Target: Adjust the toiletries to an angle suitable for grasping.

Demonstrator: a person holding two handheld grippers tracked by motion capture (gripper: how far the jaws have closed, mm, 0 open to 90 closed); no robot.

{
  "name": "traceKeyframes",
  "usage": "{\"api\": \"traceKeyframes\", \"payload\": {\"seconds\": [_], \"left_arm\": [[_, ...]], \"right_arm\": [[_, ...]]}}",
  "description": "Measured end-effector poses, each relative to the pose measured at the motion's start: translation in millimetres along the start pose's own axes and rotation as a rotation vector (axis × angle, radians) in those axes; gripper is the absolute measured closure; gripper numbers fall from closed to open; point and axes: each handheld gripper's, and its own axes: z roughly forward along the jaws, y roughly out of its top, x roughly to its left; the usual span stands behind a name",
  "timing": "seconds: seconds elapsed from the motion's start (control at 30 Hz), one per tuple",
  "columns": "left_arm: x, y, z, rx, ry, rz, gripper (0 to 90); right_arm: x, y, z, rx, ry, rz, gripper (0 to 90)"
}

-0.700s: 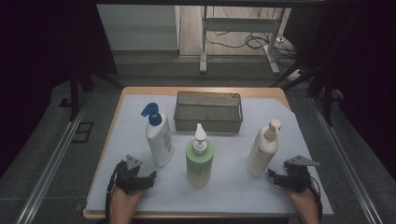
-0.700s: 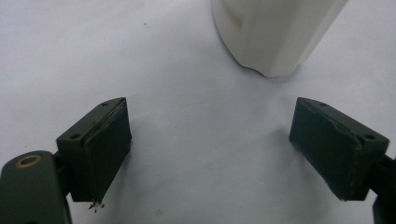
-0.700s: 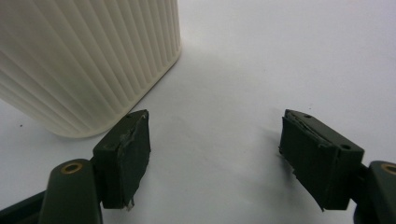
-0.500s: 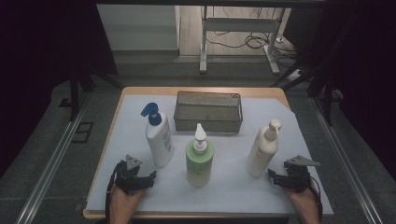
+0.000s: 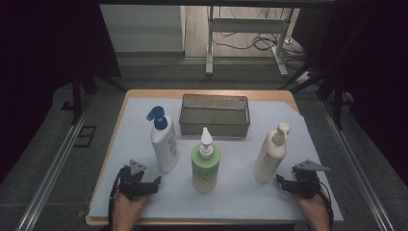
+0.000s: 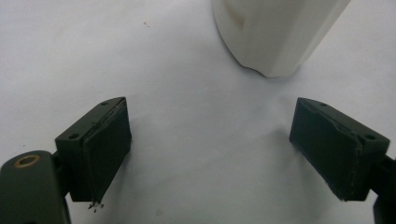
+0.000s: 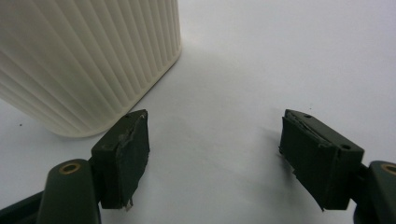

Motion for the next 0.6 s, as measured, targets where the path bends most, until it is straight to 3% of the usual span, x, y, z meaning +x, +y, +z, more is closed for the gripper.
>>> {"api": "traceKeyframes", "payload": {"seconds": [0.27,0.47,0.6], "left_arm": [[0.0,0.0,0.0,0.000,0.000,0.000,12.4],[0.1,0.0,0.0,0.000,-0.001,-0.001,12.4],[0.0,0.0,0.0,0.000,-0.001,-0.001,12.4]], "right_arm": [[-0.5,0.9,0.3,0.003,0.001,-0.001,23.5],[1.6,1.1,0.0,0.018,0.027,-0.005,16.7],[0.3,0.4,-1.7,0.017,0.038,0.001,16.9]]}}
